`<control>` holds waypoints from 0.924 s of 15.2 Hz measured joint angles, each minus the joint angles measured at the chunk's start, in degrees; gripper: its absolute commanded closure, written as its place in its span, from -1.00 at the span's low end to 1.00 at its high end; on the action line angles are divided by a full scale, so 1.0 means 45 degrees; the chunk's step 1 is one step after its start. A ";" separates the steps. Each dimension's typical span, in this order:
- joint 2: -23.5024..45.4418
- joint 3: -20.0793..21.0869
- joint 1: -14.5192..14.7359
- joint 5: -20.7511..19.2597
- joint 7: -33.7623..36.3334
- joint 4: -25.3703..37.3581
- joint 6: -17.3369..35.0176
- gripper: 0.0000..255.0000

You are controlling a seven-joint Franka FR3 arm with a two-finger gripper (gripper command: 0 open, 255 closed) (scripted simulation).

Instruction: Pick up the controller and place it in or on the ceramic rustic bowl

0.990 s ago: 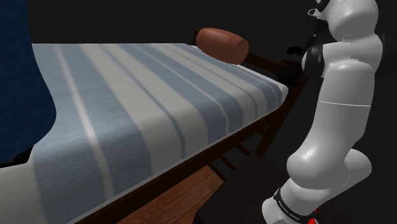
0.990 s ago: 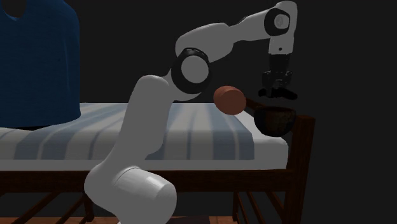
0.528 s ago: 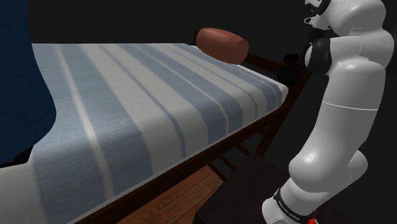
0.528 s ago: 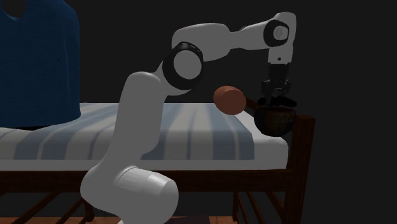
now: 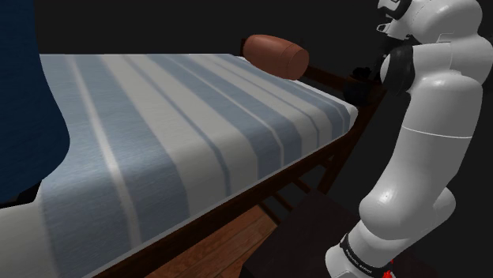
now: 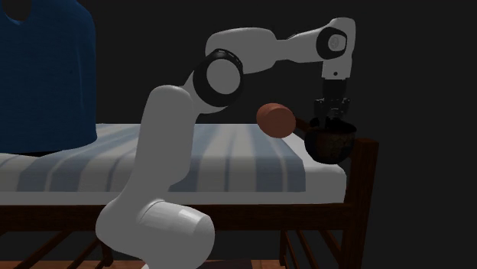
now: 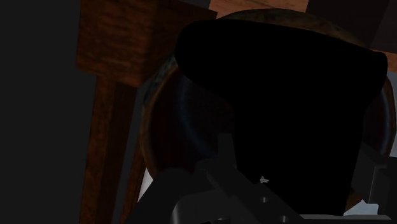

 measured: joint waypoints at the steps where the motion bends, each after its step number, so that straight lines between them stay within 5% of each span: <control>1: 0.0011 0.0006 0.0004 0.0001 0.0003 -0.0009 -0.0006 -1.00; 6: 0.0028 0.0012 0.0000 0.0006 -0.0002 -0.0012 -0.0017 -1.00; 11: 0.1275 0.0205 -0.1659 0.1116 -0.0120 0.3370 -0.2293 -1.00; 14: 0.1372 0.0238 -0.1801 0.1211 -0.0105 0.3680 -0.2530 -1.00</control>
